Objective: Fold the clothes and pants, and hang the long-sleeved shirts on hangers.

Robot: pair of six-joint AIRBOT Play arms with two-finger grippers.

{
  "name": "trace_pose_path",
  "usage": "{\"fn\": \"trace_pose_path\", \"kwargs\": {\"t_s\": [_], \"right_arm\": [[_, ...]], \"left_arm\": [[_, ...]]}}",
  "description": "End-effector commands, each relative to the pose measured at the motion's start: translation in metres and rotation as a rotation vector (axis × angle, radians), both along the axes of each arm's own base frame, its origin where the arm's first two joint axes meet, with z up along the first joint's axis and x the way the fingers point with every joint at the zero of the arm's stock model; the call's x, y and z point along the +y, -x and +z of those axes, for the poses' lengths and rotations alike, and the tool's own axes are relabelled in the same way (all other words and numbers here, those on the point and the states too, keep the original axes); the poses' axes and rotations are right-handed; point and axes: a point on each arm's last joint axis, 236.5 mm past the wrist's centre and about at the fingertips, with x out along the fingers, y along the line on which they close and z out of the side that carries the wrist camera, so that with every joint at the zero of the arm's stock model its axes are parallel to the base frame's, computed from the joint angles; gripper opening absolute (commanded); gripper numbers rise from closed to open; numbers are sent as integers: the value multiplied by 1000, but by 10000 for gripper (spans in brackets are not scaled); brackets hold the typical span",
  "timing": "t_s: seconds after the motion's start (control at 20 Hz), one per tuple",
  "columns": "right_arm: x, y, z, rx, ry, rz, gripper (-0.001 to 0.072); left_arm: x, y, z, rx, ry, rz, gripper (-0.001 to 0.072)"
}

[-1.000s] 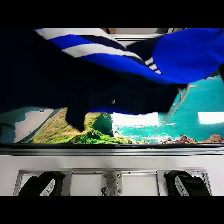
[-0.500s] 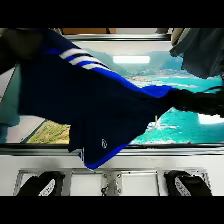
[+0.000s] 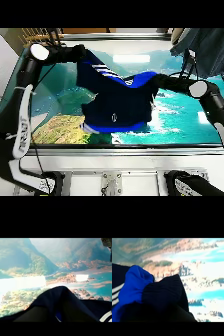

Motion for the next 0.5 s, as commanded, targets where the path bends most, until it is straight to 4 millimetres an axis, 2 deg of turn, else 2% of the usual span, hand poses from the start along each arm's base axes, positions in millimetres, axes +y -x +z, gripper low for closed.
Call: {"fn": "trace_pose_path", "kwargs": {"t_s": [0.0, 0.05, 0.1, 0.2, 0.25, 0.35, 0.45], "right_arm": [[-21, -36, 29, -197, 24, -90, 301], [-25, -37, 33, -208, 28, -98, 541], [-30, -34, 38, -214, 28, -105, 590], [-42, -25, 57, -238, 27, -125, 588], [-45, -16, 68, -242, 27, -123, 587], [-42, 7, 82, -224, 43, -91, 587], [-31, 31, 83, -174, 51, -43, 587]], "left_arm": [[7, -27, -6, 2, 6, 8, 698], [18, -27, 2, 1, 11, 21, 682], [33, -25, 11, 13, 18, 38, 682], [71, -8, 15, 65, 6, 81, 681], [94, 6, 4, 116, -28, 109, 680], [136, 43, -38, 262, -102, 179, 680], [154, 96, -97, 453, -102, 210, 680]]}}
